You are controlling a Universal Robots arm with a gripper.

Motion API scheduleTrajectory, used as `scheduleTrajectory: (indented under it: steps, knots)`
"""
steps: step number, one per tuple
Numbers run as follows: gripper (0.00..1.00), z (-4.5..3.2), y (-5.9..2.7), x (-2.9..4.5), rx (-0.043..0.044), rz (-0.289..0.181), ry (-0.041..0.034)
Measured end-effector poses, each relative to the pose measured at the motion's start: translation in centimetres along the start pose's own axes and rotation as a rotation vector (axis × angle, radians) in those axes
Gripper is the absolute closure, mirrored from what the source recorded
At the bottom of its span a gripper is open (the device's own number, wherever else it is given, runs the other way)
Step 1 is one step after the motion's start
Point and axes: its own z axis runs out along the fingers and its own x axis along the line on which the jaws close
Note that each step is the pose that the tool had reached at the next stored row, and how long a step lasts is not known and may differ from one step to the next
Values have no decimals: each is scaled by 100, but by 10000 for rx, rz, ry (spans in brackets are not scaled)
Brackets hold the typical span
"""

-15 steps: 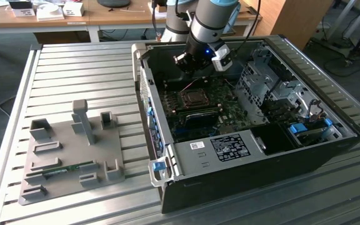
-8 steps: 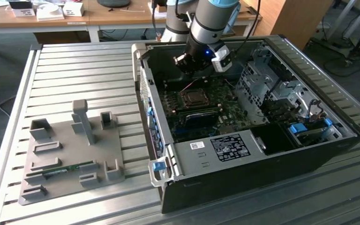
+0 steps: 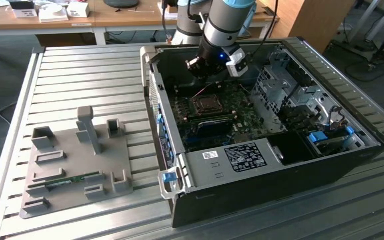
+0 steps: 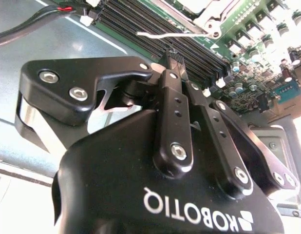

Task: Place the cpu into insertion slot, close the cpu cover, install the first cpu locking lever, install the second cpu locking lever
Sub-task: 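Install the first cpu locking lever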

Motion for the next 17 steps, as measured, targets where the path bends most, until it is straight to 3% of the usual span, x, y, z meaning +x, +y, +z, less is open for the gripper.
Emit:
scheduleTrajectory:
  steps: [17]
  knots:
    - [89, 72, -23, -27, 2, 0, 2]
